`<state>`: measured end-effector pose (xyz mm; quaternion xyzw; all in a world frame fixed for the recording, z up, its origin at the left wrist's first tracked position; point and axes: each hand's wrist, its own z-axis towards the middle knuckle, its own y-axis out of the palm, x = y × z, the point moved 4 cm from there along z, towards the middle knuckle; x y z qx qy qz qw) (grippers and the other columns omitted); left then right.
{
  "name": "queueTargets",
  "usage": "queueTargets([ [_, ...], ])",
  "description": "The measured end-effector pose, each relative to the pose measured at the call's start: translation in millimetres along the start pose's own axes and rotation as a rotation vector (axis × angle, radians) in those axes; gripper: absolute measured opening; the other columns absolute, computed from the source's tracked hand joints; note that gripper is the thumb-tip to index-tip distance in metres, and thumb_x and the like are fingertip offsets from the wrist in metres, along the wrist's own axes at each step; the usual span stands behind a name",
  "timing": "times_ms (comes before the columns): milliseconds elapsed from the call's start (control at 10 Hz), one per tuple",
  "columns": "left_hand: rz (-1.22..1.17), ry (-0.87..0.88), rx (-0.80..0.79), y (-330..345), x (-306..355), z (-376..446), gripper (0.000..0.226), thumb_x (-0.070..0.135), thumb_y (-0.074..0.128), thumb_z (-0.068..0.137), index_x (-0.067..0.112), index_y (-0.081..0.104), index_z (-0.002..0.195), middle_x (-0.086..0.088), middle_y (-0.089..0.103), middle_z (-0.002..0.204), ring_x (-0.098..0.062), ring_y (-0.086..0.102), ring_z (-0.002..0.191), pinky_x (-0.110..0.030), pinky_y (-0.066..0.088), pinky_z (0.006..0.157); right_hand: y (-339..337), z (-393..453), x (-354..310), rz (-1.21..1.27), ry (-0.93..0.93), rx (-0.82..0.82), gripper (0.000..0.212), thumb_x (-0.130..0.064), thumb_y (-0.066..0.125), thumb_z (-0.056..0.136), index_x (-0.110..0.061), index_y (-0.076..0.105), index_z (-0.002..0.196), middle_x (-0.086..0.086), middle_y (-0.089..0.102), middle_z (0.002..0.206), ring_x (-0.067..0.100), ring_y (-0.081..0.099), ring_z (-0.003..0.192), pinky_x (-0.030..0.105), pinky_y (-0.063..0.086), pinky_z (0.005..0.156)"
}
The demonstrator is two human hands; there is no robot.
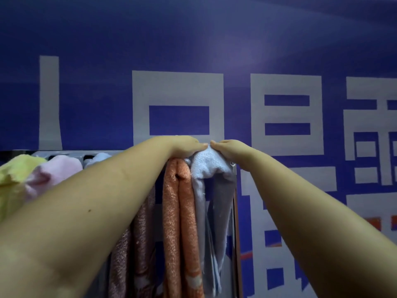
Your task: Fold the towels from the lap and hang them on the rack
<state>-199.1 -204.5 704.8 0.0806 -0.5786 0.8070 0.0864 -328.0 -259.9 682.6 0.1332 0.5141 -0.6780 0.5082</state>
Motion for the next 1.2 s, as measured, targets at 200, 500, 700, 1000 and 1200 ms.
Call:
queueTargets([
  [200, 0.133, -0.008, 0.057, 2, -15, 16, 0.041, 0.064, 0.038, 0.087, 0.029, 0.056, 0.095, -0.002, 0.056, 0.118, -0.024, 0.043, 0.116, -0.039, 0.034, 0.101, 5, 8, 18, -0.13, 0.015, 0.064, 0.041, -0.068, 0.045, 0.081, -0.031, 0.062, 0.085, 0.002, 0.066, 0.106, 0.024, 0.055, 0.111, 0.046, 0.046, 0.098],
  [500, 0.116, -0.027, 0.08, 5, -16, 24, 0.043, 0.062, 0.054, 0.08, 0.023, 0.066, 0.094, -0.002, 0.064, 0.111, -0.022, 0.052, 0.109, -0.036, 0.042, 0.094, 13, 5, 37, -0.05, 0.003, 0.086, 0.071, -0.083, 0.052, 0.059, -0.022, 0.071, 0.089, 0.009, 0.068, 0.104, 0.025, 0.057, 0.102, 0.044, 0.049, 0.095],
  [700, 0.232, 0.041, 0.371, -9, -8, 15, 0.032, 0.064, 0.047, 0.083, 0.038, 0.065, 0.089, 0.003, 0.06, 0.116, -0.025, 0.031, 0.129, -0.047, 0.016, 0.113, 4, -9, 36, 0.055, -0.054, 0.131, 0.041, -0.074, 0.059, 0.066, -0.035, 0.062, 0.08, 0.002, 0.061, 0.111, 0.023, 0.048, 0.116, 0.042, 0.045, 0.099],
  [1000, 0.408, 0.091, 0.089, -2, 6, -28, 0.047, 0.053, 0.023, 0.095, 0.037, 0.049, 0.131, 0.005, 0.04, 0.147, -0.024, 0.012, 0.142, -0.054, -0.002, 0.114, 7, -48, 26, -0.097, -0.023, -0.058, 0.051, -0.049, 0.037, 0.096, -0.018, 0.051, 0.134, 0.007, 0.049, 0.14, 0.025, 0.044, 0.129, 0.035, 0.037, 0.105],
  [1200, 0.478, 0.07, 0.22, -6, -1, -71, 0.048, 0.053, 0.024, 0.095, 0.037, 0.039, 0.138, 0.0, 0.035, 0.15, -0.025, 0.021, 0.141, -0.048, 0.008, 0.116, 4, -82, 2, -0.392, -0.084, 0.066, 0.054, -0.051, 0.042, 0.093, -0.024, 0.042, 0.14, 0.01, 0.045, 0.143, 0.031, 0.041, 0.129, 0.049, 0.038, 0.105],
])
